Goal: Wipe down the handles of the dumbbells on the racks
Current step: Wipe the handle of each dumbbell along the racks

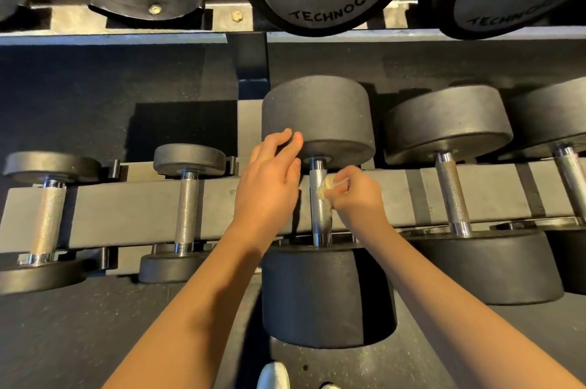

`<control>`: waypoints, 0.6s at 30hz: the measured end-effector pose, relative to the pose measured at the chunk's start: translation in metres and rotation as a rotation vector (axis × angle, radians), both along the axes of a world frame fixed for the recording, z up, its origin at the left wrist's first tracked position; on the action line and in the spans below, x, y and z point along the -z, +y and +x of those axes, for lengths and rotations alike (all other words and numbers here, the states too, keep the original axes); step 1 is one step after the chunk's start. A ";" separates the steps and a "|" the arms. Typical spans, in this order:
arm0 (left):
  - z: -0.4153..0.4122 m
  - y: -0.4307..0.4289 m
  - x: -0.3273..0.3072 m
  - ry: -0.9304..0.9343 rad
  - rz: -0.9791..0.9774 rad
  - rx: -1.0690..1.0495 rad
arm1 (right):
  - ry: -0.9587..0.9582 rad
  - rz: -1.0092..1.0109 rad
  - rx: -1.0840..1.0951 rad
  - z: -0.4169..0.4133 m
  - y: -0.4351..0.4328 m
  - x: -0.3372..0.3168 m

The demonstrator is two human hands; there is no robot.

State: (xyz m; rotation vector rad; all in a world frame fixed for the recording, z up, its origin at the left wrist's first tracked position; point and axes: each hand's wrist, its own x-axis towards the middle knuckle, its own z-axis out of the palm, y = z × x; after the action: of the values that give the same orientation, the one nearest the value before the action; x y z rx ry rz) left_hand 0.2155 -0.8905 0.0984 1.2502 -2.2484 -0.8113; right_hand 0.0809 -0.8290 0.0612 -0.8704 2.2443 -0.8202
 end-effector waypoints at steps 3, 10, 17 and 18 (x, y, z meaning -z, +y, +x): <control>0.000 0.000 -0.001 -0.015 -0.003 0.003 | -0.005 -0.095 0.033 -0.006 -0.013 0.001; -0.002 0.003 -0.002 -0.021 -0.007 -0.015 | -0.016 -0.103 -0.108 -0.001 0.007 0.002; -0.003 0.003 -0.003 -0.009 -0.008 -0.026 | -0.032 -0.077 -0.076 0.000 0.002 -0.002; -0.002 0.003 -0.002 -0.009 -0.011 -0.022 | -0.047 -0.100 -0.045 0.000 -0.001 -0.004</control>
State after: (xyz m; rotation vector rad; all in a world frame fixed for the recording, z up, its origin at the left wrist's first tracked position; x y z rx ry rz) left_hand 0.2132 -0.8873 0.1008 1.2739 -2.2394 -0.7862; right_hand 0.0813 -0.8303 0.0649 -0.9347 2.1513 -0.9295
